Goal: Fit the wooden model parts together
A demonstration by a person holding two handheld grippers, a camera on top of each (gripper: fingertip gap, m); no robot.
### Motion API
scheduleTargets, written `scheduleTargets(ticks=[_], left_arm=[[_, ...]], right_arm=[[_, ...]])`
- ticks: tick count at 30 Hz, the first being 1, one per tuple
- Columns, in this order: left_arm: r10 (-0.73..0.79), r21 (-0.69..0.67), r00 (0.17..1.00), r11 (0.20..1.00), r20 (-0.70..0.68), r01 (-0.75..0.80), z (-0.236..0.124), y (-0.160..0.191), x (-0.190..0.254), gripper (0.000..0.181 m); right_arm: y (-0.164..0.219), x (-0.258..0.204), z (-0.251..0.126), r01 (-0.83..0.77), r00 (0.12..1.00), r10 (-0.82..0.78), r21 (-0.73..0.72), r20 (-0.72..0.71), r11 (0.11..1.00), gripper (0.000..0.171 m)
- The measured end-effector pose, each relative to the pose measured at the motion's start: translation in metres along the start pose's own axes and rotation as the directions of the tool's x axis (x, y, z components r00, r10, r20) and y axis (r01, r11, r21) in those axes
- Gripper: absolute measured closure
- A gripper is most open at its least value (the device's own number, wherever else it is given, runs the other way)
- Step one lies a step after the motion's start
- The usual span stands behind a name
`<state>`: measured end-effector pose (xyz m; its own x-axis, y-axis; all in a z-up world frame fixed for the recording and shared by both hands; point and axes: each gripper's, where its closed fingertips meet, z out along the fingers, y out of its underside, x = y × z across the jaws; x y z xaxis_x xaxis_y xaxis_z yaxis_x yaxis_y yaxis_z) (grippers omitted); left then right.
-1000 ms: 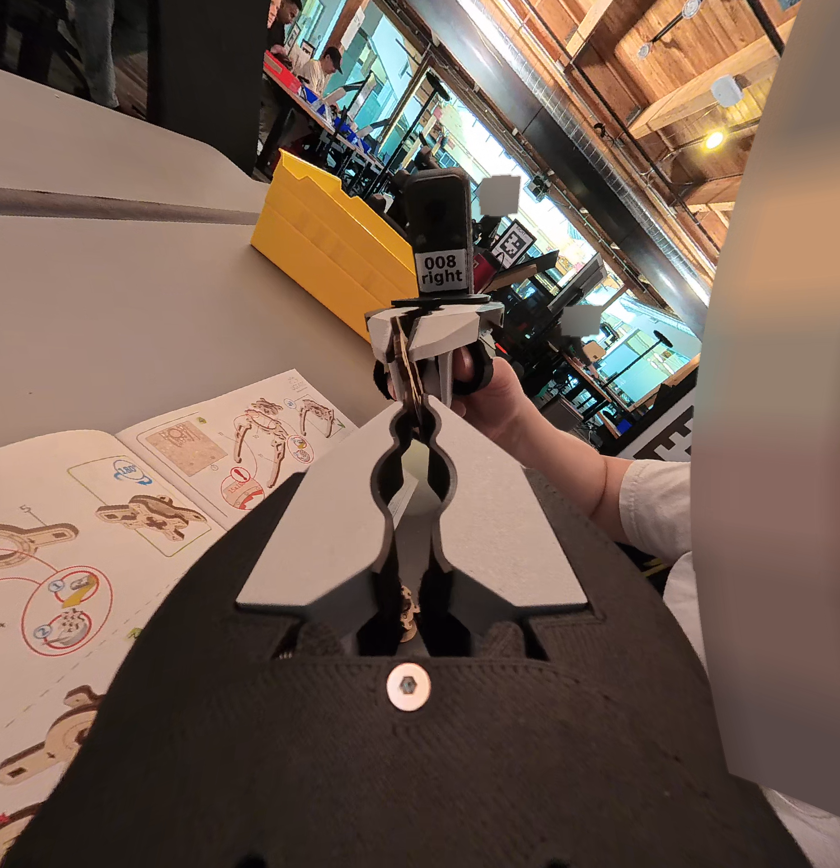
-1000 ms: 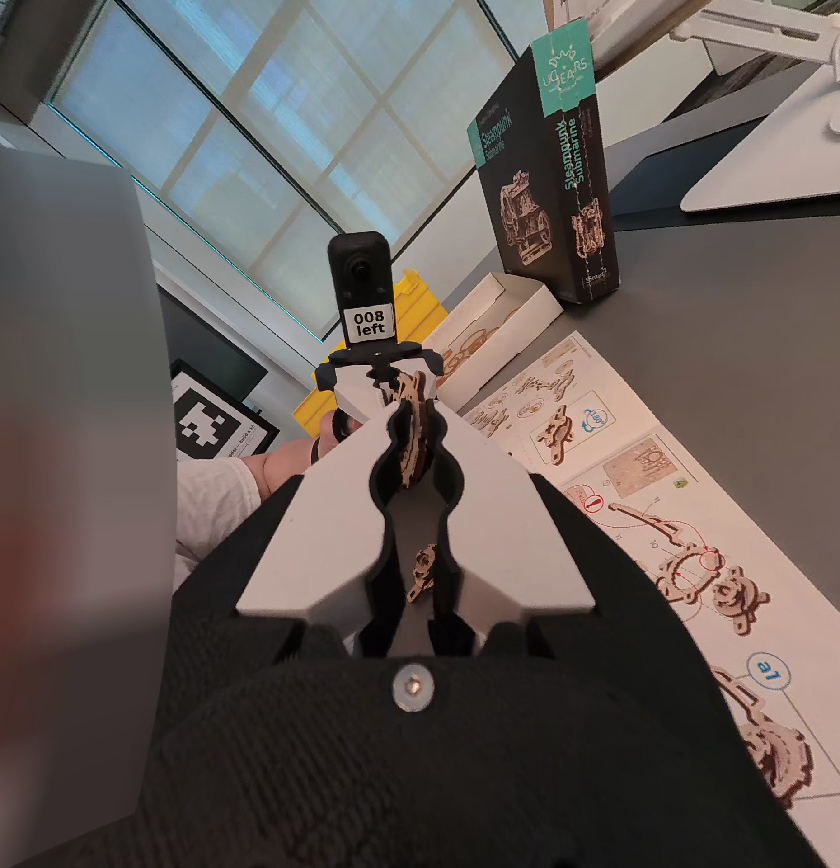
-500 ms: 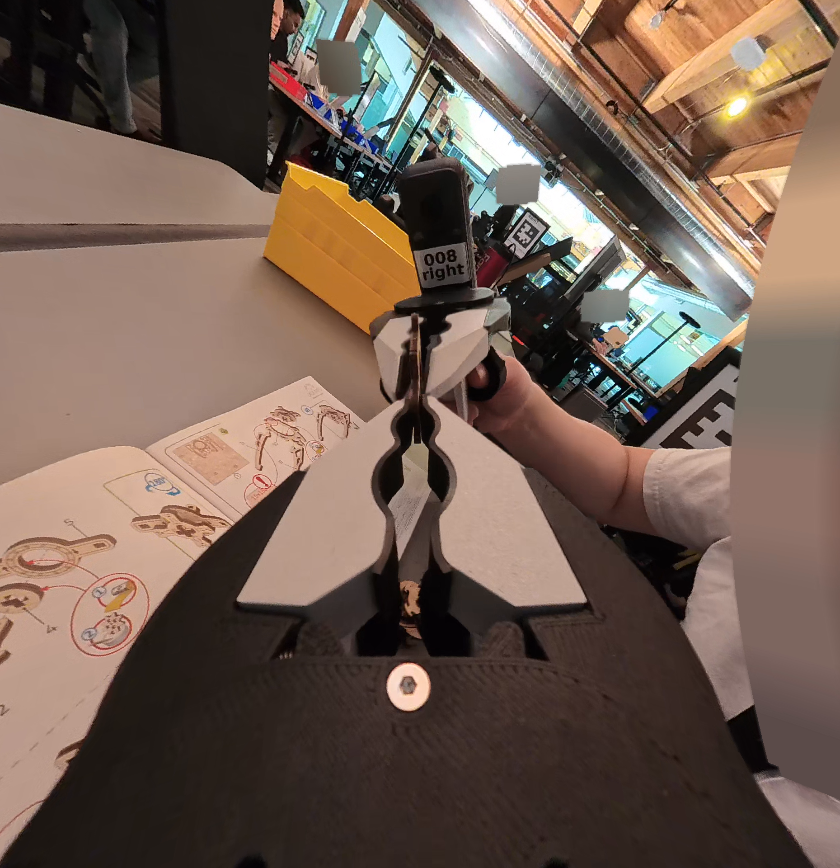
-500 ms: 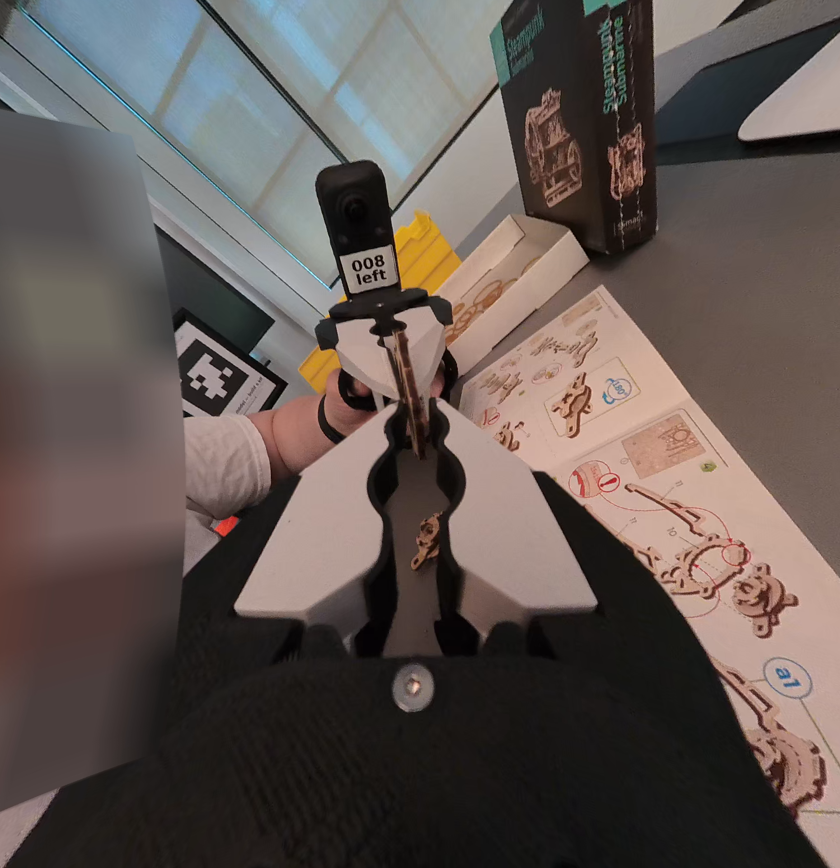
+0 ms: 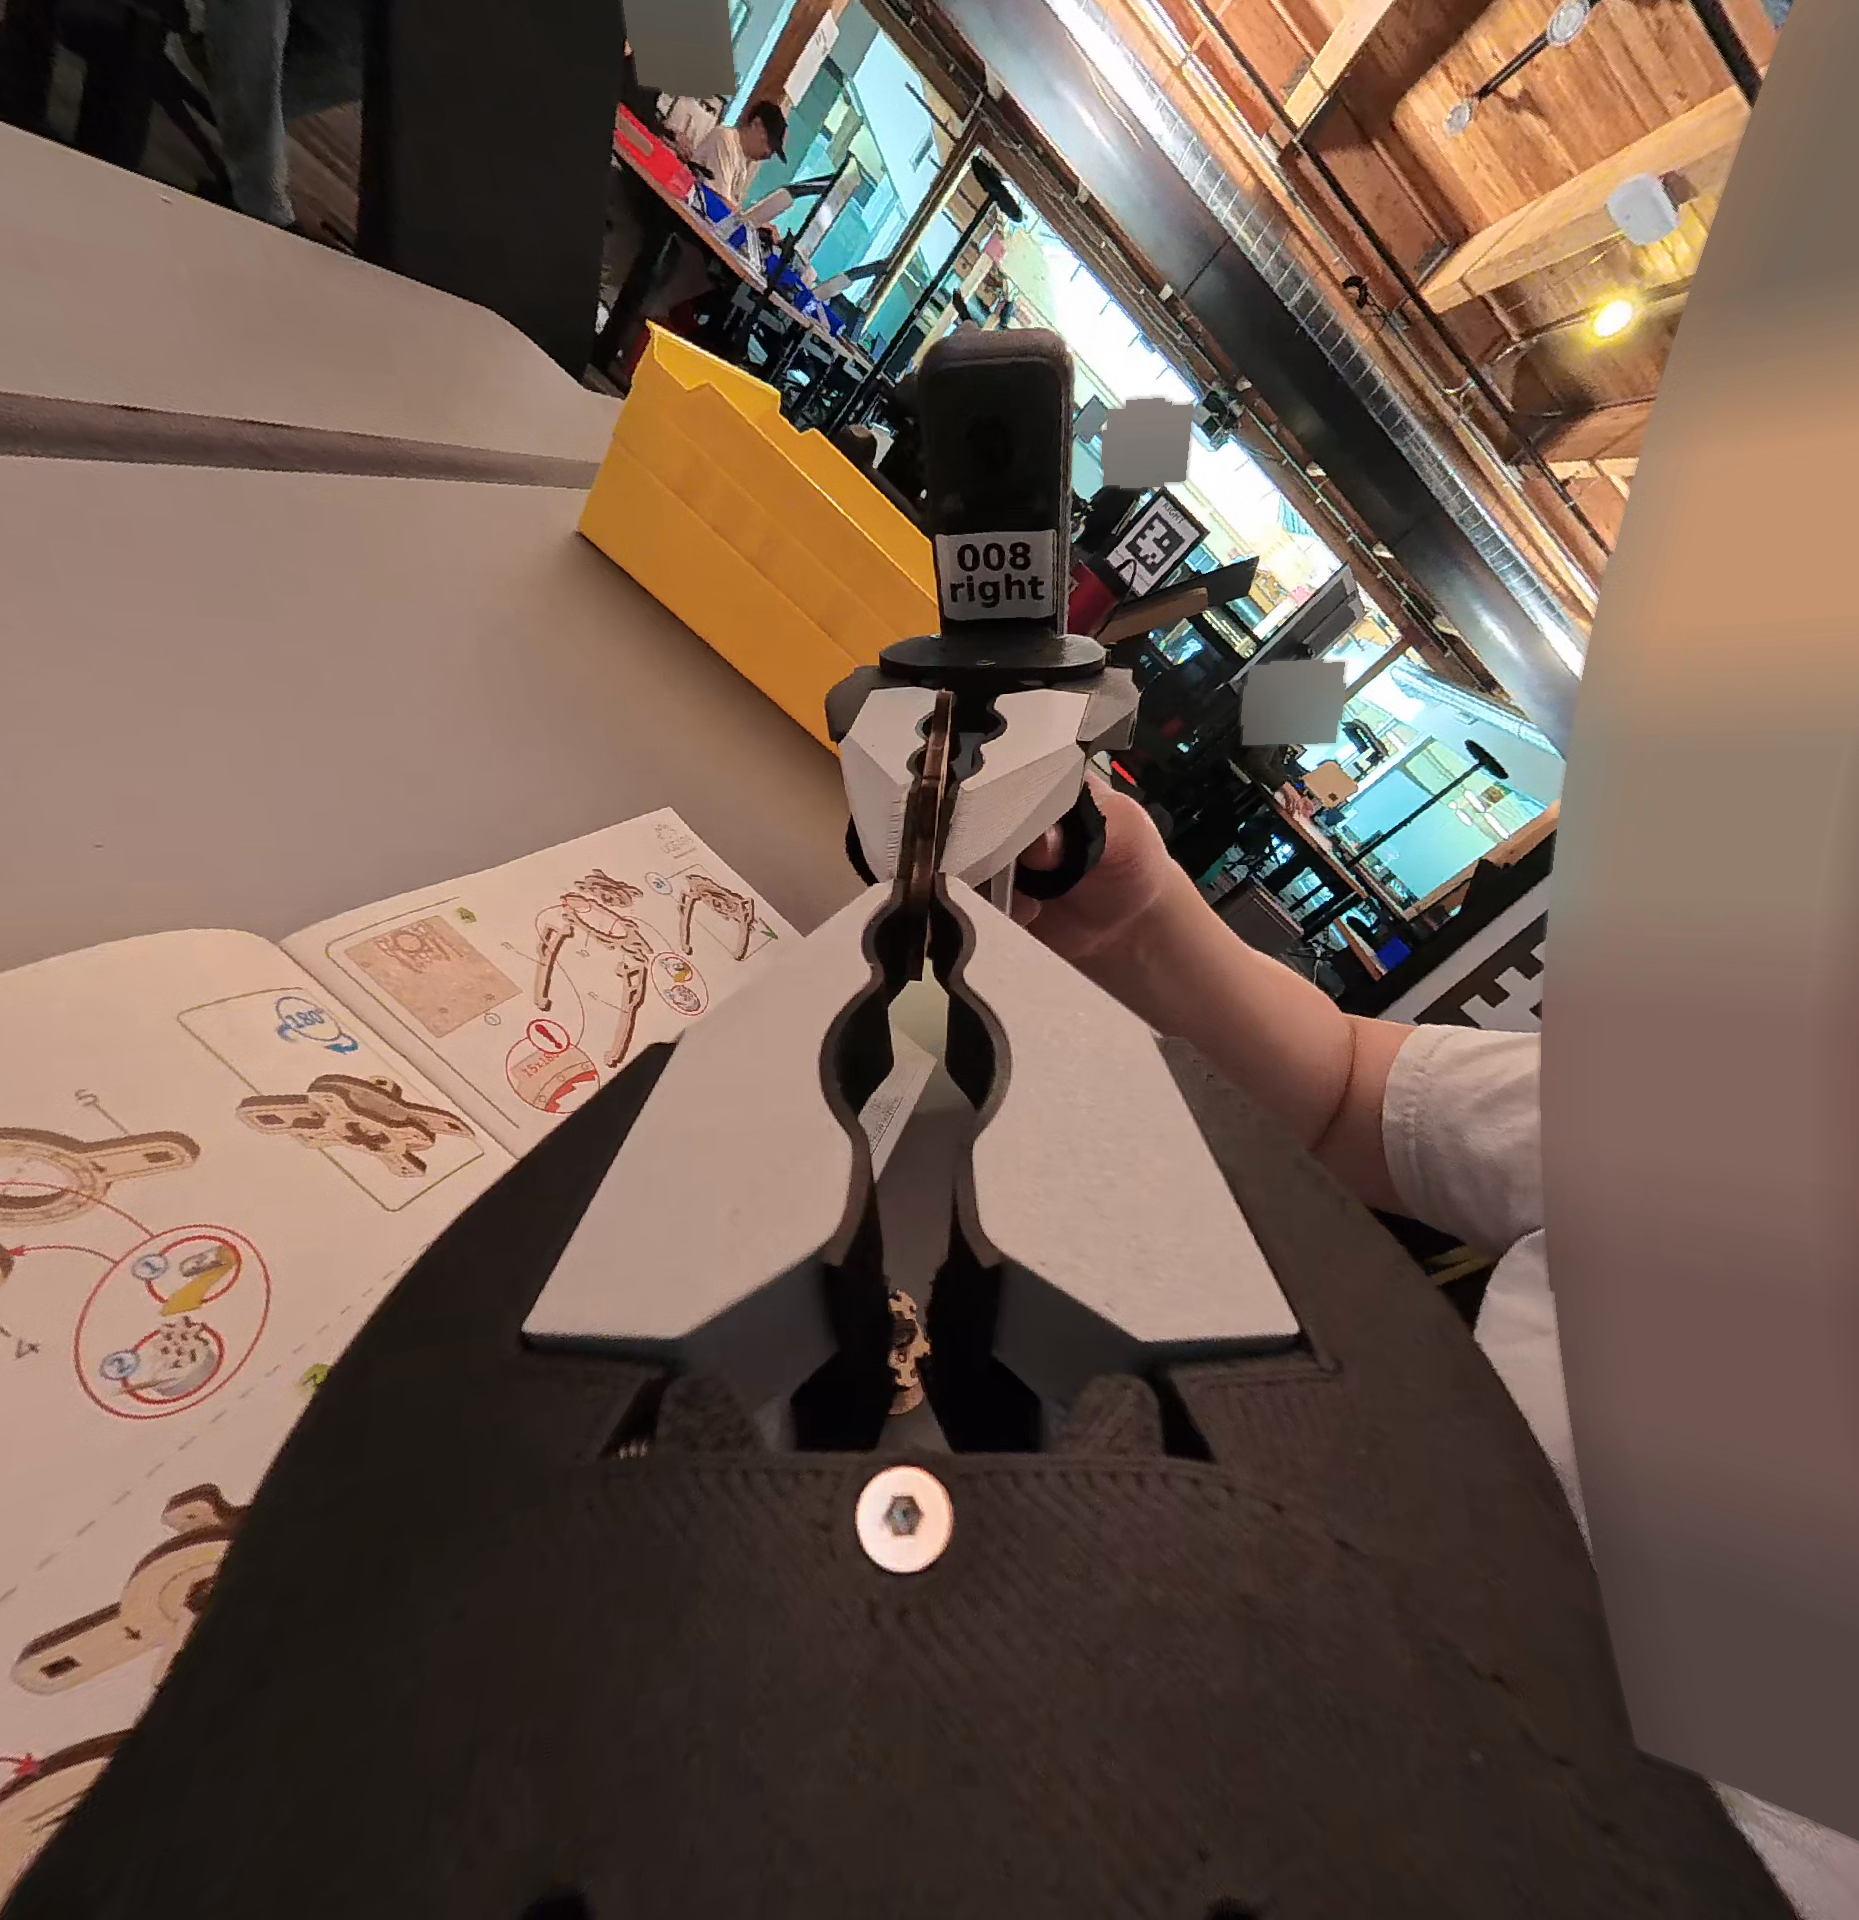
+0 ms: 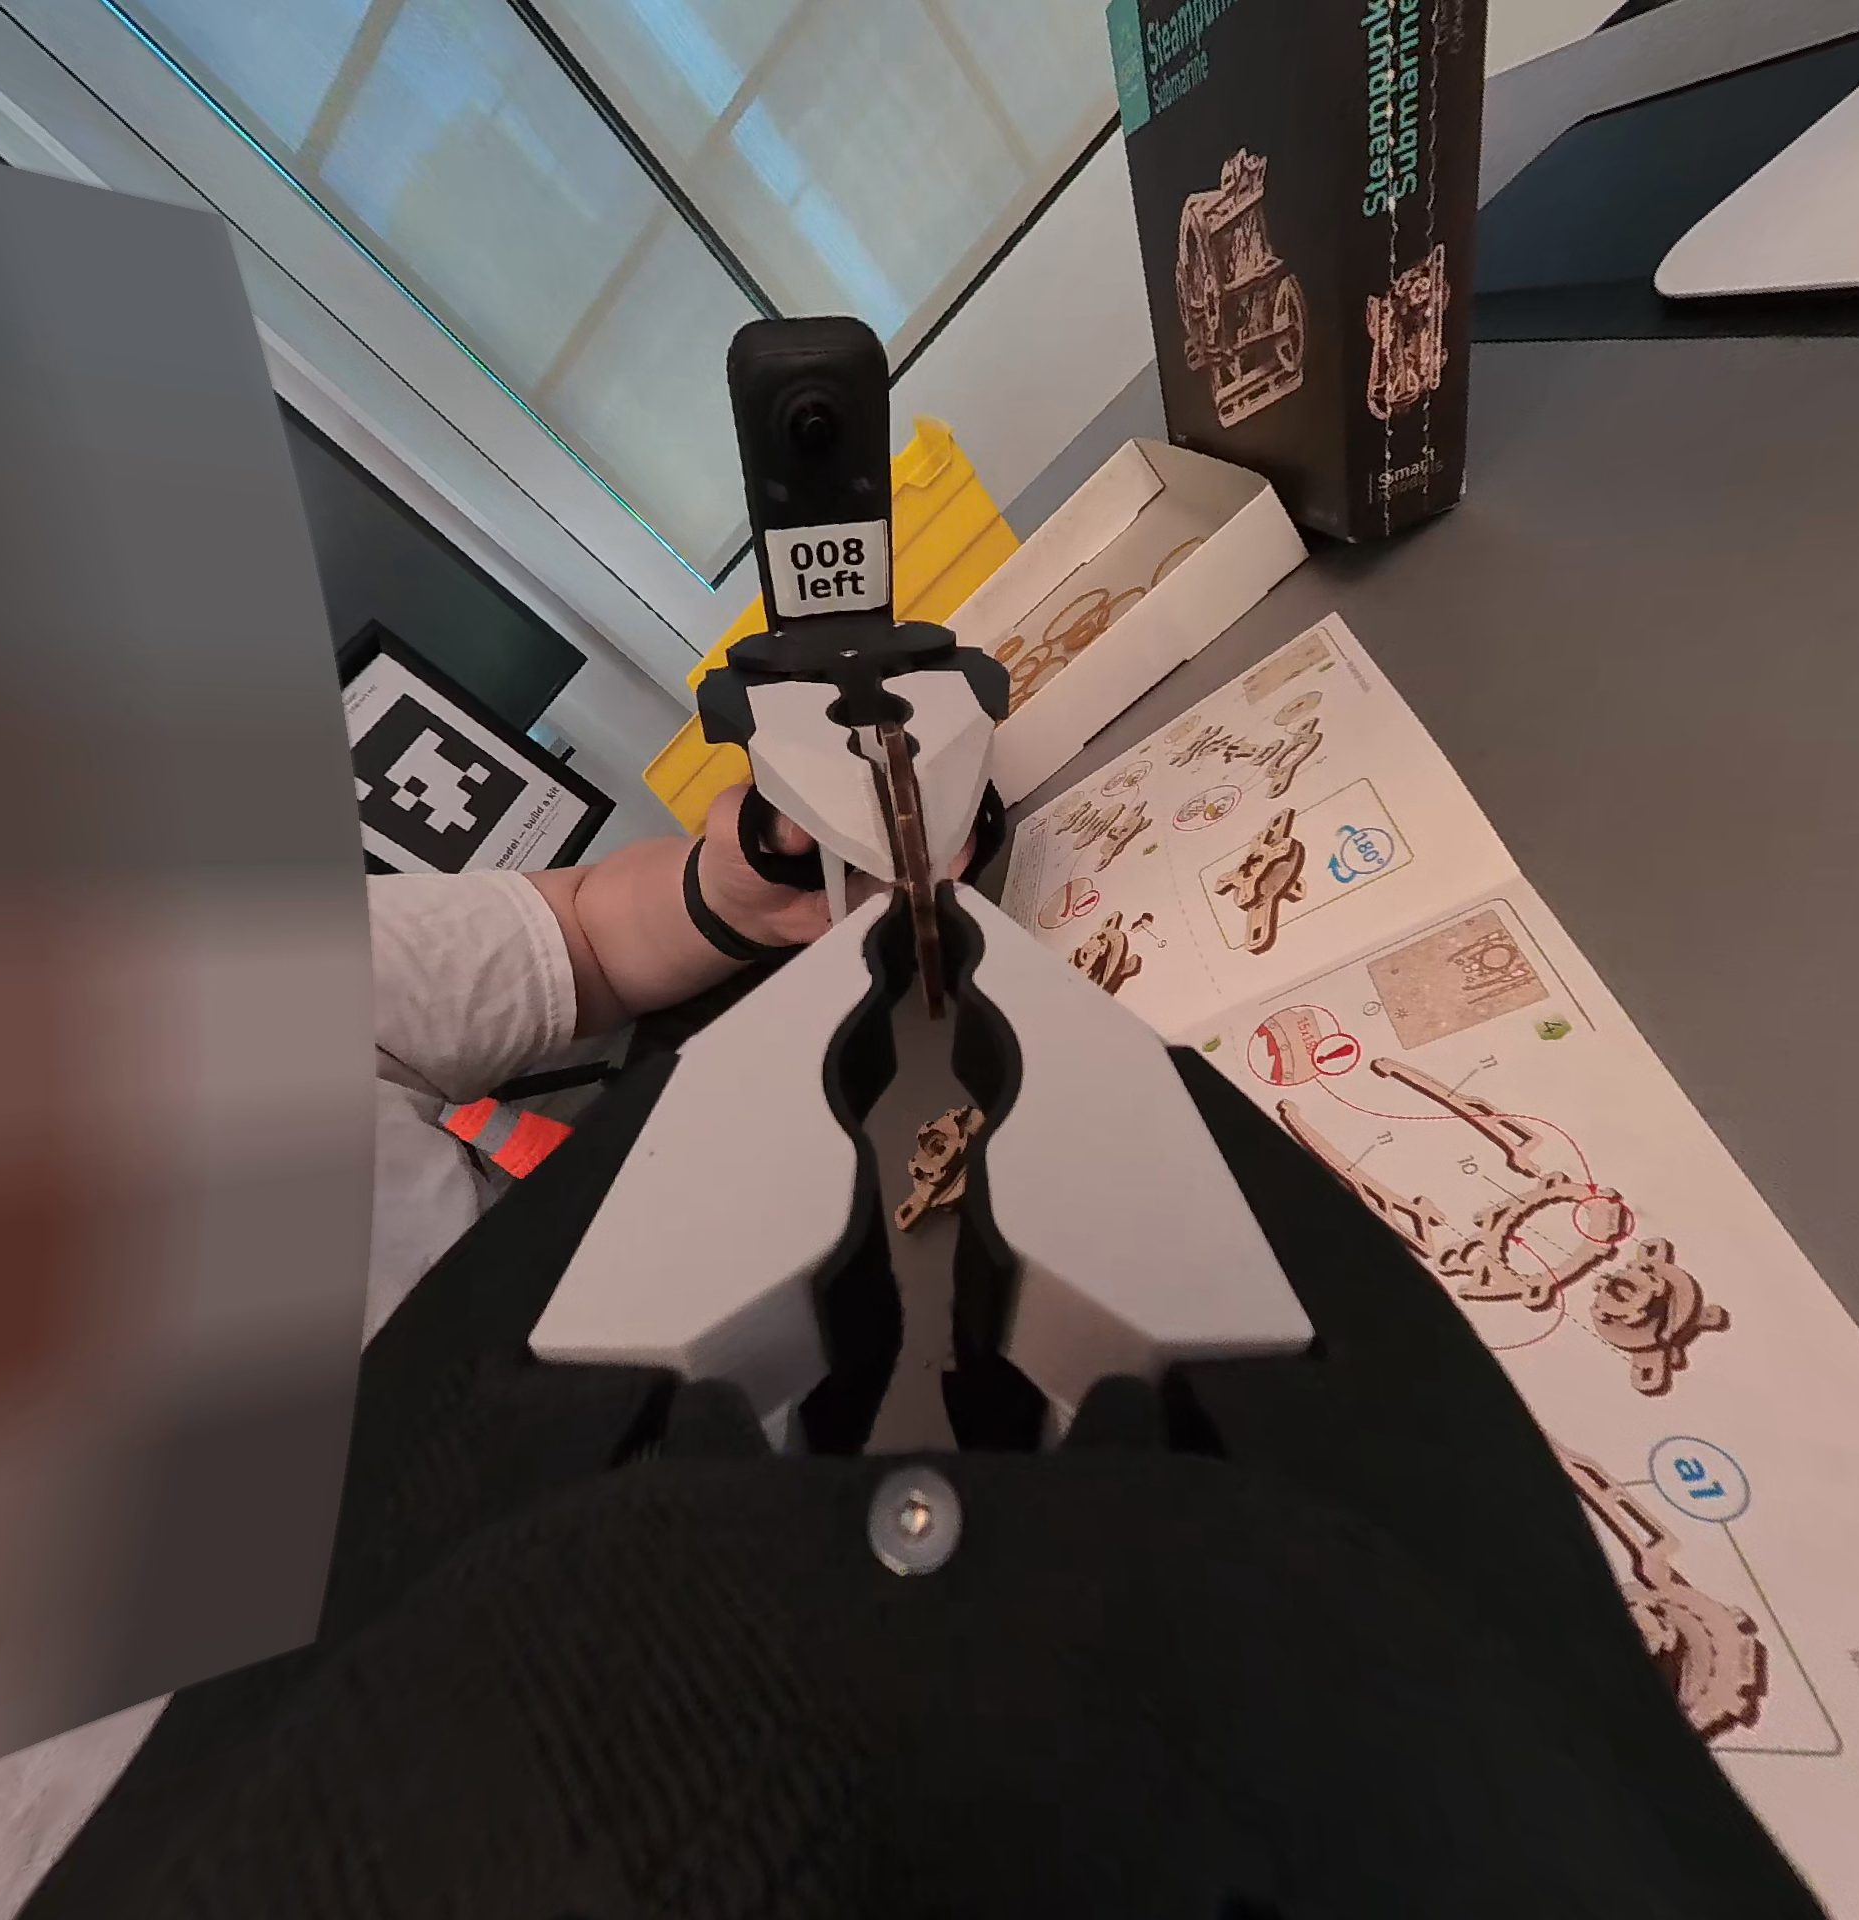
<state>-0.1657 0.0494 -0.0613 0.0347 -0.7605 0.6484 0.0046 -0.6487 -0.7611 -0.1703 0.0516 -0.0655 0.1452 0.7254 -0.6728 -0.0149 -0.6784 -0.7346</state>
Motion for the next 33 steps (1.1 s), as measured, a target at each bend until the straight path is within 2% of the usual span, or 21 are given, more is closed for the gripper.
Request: scheduleTargets(ticks=[22, 28, 33], left_arm=[[0.014, -0.019, 0.999, 1.000, 0.037, -0.013, 0.000, 0.003, -0.005, 0.180], [0.090, 0.030, 0.995, 0.995, 0.040, -0.091, -0.001, -0.007, -0.005, 0.177], [0.098, 0.040, 0.993, 0.994, 0.066, -0.101, -0.002, -0.008, -0.008, 0.168]], right_arm=[[0.003, 0.007, 0.001, 0.061, 0.995, -0.063, -0.028, -0.080, 0.998, 0.168], [-0.010, 0.001, 0.001, -0.081, 0.996, 0.076, 0.106, 0.055, 0.991, 0.171], [-0.018, -0.001, -0.002, -0.062, 0.998, 0.056, 0.167, 0.037, 0.984, 0.171]])
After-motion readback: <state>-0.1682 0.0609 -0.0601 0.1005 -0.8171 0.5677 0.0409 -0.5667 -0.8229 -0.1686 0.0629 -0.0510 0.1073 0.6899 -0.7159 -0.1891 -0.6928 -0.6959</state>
